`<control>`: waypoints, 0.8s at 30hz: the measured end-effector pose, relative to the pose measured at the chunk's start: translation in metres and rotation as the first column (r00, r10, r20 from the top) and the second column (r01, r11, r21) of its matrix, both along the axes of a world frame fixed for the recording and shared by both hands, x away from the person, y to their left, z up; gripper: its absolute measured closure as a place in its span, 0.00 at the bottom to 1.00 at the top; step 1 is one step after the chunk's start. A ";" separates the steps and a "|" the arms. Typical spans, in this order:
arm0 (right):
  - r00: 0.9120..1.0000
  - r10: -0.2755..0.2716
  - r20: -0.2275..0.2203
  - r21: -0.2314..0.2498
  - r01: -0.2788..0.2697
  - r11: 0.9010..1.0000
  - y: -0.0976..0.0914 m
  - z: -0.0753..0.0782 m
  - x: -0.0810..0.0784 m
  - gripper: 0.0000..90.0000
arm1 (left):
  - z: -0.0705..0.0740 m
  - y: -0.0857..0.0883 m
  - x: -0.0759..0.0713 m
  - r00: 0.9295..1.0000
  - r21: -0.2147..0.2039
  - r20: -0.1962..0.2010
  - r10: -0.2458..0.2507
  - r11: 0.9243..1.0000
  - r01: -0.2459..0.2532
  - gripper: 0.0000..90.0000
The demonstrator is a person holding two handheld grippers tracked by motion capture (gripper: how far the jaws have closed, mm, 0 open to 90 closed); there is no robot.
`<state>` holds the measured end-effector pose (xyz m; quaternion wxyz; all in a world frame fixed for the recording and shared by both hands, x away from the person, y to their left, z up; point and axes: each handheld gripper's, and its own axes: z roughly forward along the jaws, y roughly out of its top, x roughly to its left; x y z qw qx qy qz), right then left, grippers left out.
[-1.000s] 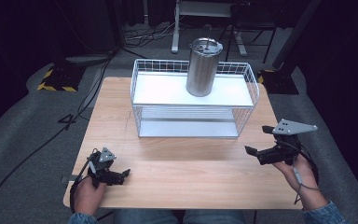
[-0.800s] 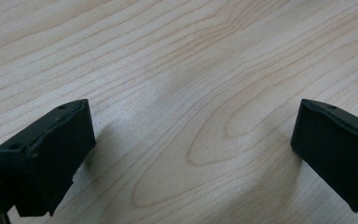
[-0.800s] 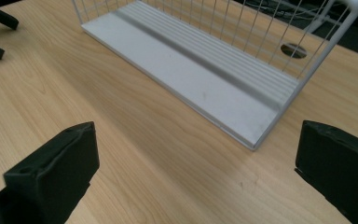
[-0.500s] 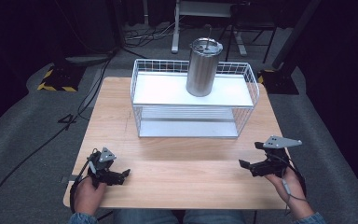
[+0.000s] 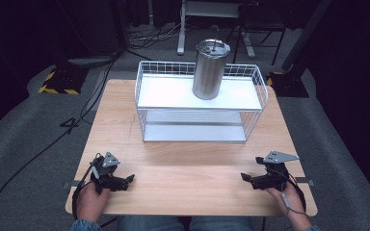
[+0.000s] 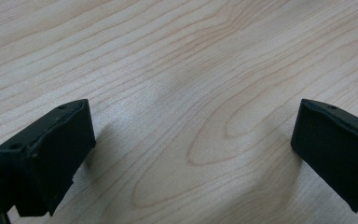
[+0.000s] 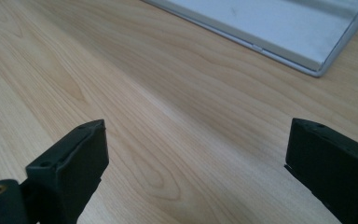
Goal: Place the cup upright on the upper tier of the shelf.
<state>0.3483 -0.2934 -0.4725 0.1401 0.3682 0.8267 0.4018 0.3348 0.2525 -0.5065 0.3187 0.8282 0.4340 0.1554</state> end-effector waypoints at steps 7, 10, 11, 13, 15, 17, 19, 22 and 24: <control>1.000 -0.006 -0.007 -0.032 0.006 0.999 -0.001 -0.011 -0.002 0.10 | 0.000 0.000 0.000 1.000 0.000 0.000 0.000 1.000 0.000 0.00; 1.000 -0.002 -0.009 -0.044 0.002 0.999 -0.001 -0.014 -0.004 0.10 | 0.000 0.000 0.000 1.000 0.000 0.000 0.000 1.000 0.000 0.00; 1.000 -0.001 -0.013 -0.054 0.000 0.999 -0.001 -0.015 -0.004 0.10 | 0.000 0.000 0.000 1.000 0.000 0.000 0.000 1.000 0.000 0.00; 1.000 0.005 -0.013 -0.071 -0.006 0.997 0.000 -0.018 -0.005 0.11 | 0.000 0.000 0.000 1.000 0.001 0.000 -0.001 1.000 0.001 0.00; 1.000 0.007 -0.015 -0.078 -0.008 0.997 0.000 -0.019 -0.006 0.11 | 0.000 0.000 0.000 1.000 0.000 0.000 0.000 1.000 0.000 0.00; 1.000 0.007 -0.016 -0.082 -0.008 0.997 0.001 -0.019 -0.006 0.11 | 0.000 0.000 0.000 1.000 0.001 0.000 -0.001 1.000 0.001 0.00; 1.000 0.008 -0.018 -0.086 -0.009 0.996 0.001 -0.020 -0.006 0.11 | 0.000 0.000 0.000 1.000 0.001 0.000 -0.001 1.000 0.001 0.00; 1.000 0.012 -0.022 -0.089 -0.014 0.996 0.001 -0.021 -0.006 0.11 | 0.000 0.000 0.000 1.000 0.000 0.000 0.000 1.000 0.000 0.00; 1.000 0.013 -0.027 -0.097 -0.016 0.995 0.002 -0.023 -0.006 0.12 | 0.000 0.000 0.000 1.000 0.001 0.000 -0.001 1.000 0.001 0.00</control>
